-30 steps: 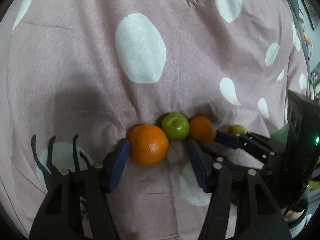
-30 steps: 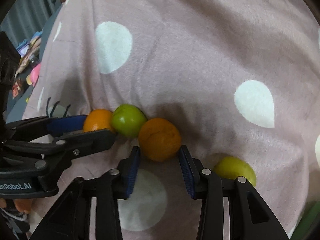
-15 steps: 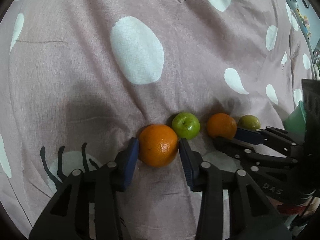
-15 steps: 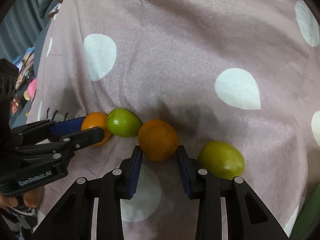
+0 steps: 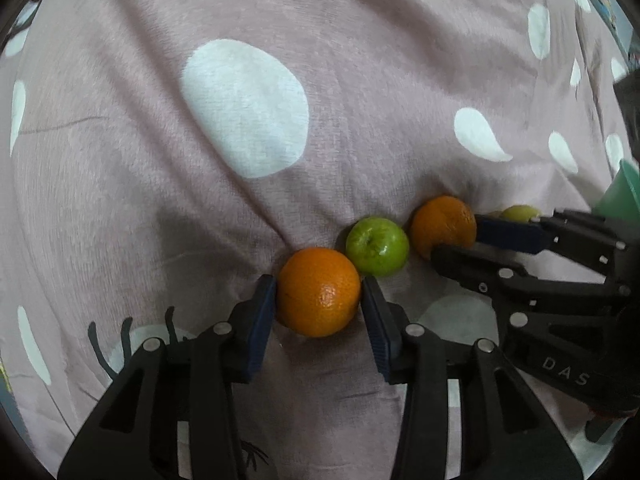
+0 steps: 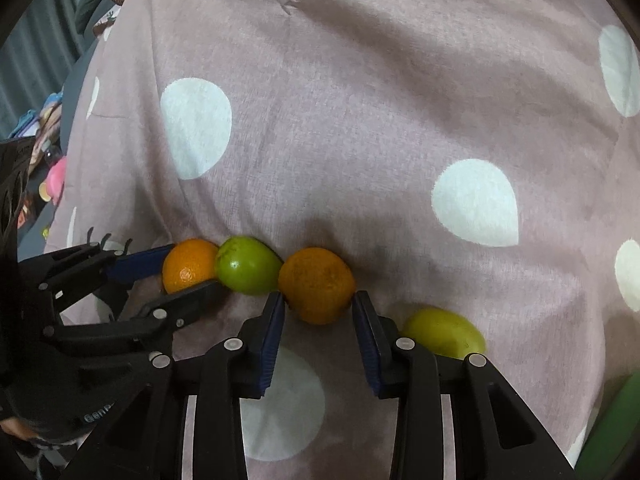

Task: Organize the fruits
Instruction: 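Grasp an orange with the left tool while the right grasps the other orange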

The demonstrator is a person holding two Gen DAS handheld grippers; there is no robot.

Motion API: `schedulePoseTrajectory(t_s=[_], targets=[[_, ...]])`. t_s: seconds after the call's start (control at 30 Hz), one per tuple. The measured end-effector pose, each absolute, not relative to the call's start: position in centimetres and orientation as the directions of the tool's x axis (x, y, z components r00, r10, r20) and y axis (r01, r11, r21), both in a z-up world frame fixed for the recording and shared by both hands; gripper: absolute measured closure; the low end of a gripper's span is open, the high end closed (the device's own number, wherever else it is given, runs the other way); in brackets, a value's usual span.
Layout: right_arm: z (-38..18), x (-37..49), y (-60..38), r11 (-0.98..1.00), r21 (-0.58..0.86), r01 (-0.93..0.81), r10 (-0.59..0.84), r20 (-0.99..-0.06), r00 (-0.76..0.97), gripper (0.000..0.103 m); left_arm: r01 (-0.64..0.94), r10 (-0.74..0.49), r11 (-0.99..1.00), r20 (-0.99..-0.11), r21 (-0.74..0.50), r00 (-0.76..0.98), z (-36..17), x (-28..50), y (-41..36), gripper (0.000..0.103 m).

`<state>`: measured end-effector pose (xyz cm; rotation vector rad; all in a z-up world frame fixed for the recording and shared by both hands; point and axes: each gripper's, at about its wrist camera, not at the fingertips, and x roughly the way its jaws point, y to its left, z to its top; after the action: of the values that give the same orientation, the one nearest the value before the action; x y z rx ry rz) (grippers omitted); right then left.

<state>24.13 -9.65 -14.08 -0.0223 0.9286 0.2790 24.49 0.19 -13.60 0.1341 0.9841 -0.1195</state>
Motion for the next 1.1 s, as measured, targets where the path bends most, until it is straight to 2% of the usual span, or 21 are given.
schedulePoseTrajectory(t_s=[0.13, 0.27, 0.43, 0.47, 0.5, 0.67, 0.73, 0.8, 0.83, 1.03, 1.1], targets=[[-14.2, 24.4, -9.4, 0.962, 0.100, -0.255, 0.231, -0.794, 0.563, 0.066, 0.172, -0.014, 0.980, -0.832, 0.098, 0.555, -13.9, 24.7, -1.0, 0.061], [-14.0, 24.3, -9.4, 0.964, 0.103, -0.246, 0.229, -0.792, 0.566, 0.067, 0.161, -0.065, 0.987, -0.839, 0.027, 0.540, -13.3, 24.3, -0.4, 0.062], [-12.6, 23.4, -9.9, 0.959, 0.147, -0.243, 0.266, -0.768, 0.582, 0.069, 0.160, -0.091, 0.987, -0.827, -0.001, 0.554, -12.1, 22.6, 0.1, 0.062], [-12.2, 22.9, -10.1, 0.958, 0.145, -0.249, 0.269, -0.762, 0.589, 0.075, 0.159, -0.099, 0.987, -0.824, -0.011, 0.558, -11.8, 22.1, 0.1, 0.062], [-11.6, 22.3, -10.0, 0.954, 0.146, -0.263, 0.279, -0.753, 0.596, 0.085, 0.161, -0.108, 0.987, -0.820, -0.020, 0.562, -11.5, 21.7, 0.2, 0.062], [-11.2, 21.0, -9.7, 0.954, 0.114, -0.279, 0.258, -0.786, 0.561, 0.086, 0.136, -0.125, 0.989, -0.825, -0.059, 0.551, -11.4, 19.9, 0.8, 0.062], [-12.0, 20.9, -9.6, 0.956, 0.118, -0.268, 0.252, -0.799, 0.545, 0.081, 0.133, -0.136, 0.988, -0.825, -0.075, 0.548, -11.3, 18.9, 0.4, 0.061], [-12.3, 21.3, -9.9, 0.954, 0.150, -0.261, 0.272, -0.800, 0.534, 0.060, 0.135, -0.155, 0.986, -0.825, -0.096, 0.543, -11.4, 18.3, 0.7, 0.061], [-12.5, 21.5, -10.0, 0.955, 0.155, -0.251, 0.270, -0.802, 0.533, 0.058, 0.135, -0.156, 0.986, -0.826, -0.097, 0.542, -11.5, 18.4, 0.9, 0.061], [-13.0, 22.7, -7.9, 0.937, 0.178, -0.300, 0.314, -0.804, 0.505, 0.055, 0.121, -0.144, 0.988, -0.829, -0.092, 0.540, -11.7, 18.9, 2.2, 0.061], [-13.1, 23.3, -7.3, 0.933, 0.169, -0.318, 0.316, -0.807, 0.499, 0.055, 0.119, -0.182, 0.983, -0.825, -0.139, 0.536, -11.3, 18.5, 3.6, 0.061]])
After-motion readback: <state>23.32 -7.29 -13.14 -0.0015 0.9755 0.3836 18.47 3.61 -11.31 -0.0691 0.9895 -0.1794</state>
